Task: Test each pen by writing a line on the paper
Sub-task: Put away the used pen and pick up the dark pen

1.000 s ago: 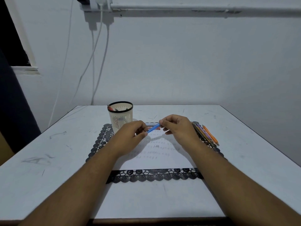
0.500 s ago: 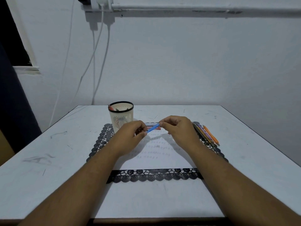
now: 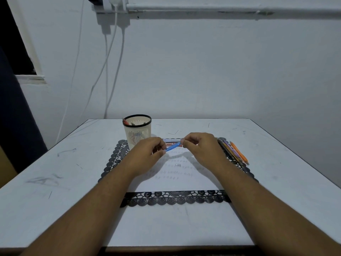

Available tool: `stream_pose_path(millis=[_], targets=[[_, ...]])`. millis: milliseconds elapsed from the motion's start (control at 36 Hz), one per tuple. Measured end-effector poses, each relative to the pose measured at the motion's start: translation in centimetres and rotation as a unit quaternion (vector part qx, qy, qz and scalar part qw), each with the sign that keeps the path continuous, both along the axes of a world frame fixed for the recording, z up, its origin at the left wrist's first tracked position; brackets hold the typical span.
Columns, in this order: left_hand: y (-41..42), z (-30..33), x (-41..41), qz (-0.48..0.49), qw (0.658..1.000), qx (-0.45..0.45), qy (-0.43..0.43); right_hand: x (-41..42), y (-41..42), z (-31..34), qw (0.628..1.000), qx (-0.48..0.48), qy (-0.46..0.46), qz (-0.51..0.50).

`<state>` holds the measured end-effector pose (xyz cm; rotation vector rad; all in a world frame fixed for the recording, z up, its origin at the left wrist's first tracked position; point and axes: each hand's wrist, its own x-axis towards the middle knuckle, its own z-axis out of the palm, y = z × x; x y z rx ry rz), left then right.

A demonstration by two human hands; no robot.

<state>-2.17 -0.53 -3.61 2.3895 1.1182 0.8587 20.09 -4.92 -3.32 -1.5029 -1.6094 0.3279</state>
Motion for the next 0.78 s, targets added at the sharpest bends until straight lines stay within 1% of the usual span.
stream_pose_path(millis=[111, 194, 306, 389, 667, 778], targets=[[0.0, 0.1, 0.0, 0.006, 1.0, 0.007, -0.013, 0.0, -0.1, 0.1, 0.999, -0.024, 0.033, 0.003], [0.2, 0.2, 0.0, 0.013, 1.0, 0.002, -0.028, 0.1, 0.0, 0.1, 0.999, -0.04, 0.027, 0.003], [0.3, 0.2, -0.1, 0.022, 0.999, -0.005, -0.026, 0.1, -0.2, -0.4, 0.991, -0.125, -0.018, 0.045], [0.1, 0.2, -0.1, 0.027, 0.999, -0.003, -0.019, -0.2, -0.4, -1.1, 0.982, -0.177, -0.022, 0.058], [-0.3, 0.4, 0.1, 0.038, 0.999, -0.007, 0.01, -0.8, 0.0, -1.6, 0.98, -0.18, -0.069, 0.056], [-0.5, 0.5, 0.1, 0.036, 0.999, -0.005, 0.014, -0.8, -0.1, -1.4, 0.982, -0.159, -0.091, 0.038]])
